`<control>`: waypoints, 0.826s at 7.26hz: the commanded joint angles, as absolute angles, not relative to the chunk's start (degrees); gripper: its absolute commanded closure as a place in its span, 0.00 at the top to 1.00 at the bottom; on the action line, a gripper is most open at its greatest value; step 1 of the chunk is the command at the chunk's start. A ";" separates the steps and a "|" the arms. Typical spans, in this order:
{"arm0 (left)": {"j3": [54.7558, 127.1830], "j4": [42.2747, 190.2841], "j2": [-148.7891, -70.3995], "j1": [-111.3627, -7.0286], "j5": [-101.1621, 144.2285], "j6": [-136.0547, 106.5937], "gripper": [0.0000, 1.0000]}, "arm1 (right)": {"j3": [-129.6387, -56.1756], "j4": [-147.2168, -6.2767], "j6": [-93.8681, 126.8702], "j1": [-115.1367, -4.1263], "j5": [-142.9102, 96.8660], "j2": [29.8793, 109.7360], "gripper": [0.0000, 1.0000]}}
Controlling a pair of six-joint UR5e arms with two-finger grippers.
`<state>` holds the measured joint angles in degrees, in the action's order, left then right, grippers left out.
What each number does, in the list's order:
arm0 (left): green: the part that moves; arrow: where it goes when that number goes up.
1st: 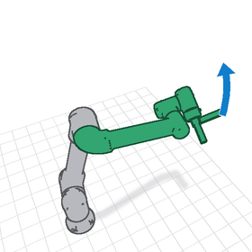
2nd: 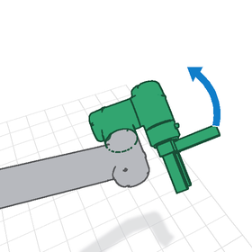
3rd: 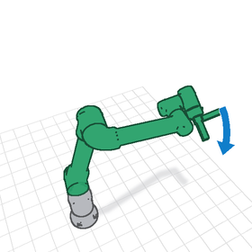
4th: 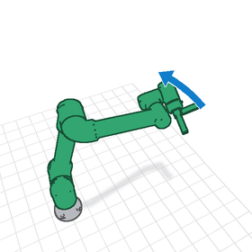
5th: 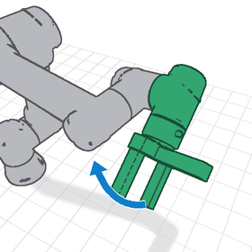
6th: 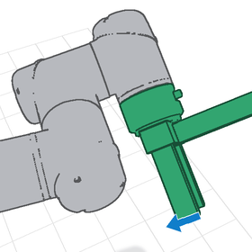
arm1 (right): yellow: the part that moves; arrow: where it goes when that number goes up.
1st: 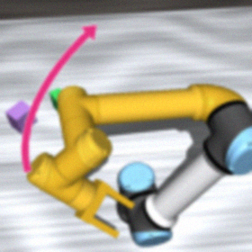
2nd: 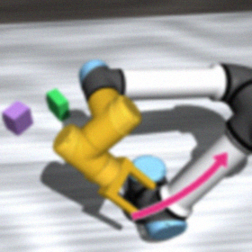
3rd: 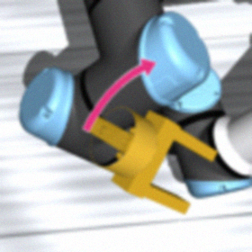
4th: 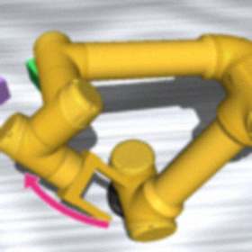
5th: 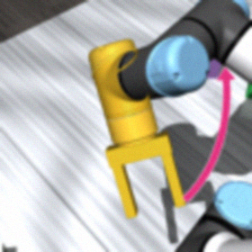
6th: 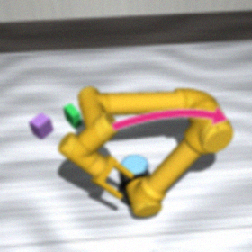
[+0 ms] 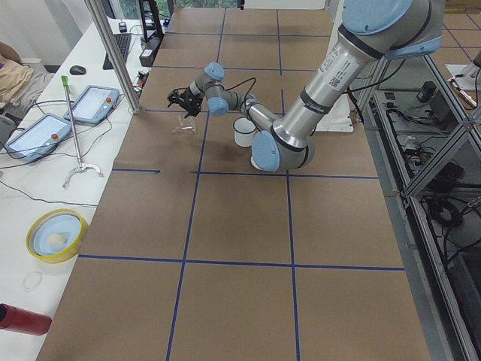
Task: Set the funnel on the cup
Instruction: 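Move the left gripper to the clear glass cup and grasp it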
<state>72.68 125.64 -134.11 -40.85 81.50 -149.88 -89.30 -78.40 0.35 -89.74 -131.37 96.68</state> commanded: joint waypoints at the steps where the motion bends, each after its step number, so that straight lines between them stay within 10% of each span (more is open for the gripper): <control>1: 71.72 126.47 -134.30 -40.52 81.21 -150.55 1.00 | -89.30 -78.40 0.35 -89.74 -131.40 96.68 1.00; 6: 69.35 128.85 -134.30 -40.17 81.21 -150.56 0.82 | -89.21 -78.40 0.35 -89.74 -131.40 96.68 1.00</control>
<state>70.14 128.34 -134.34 -40.23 81.21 -150.56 -89.28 -78.40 0.36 -89.73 -131.39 96.68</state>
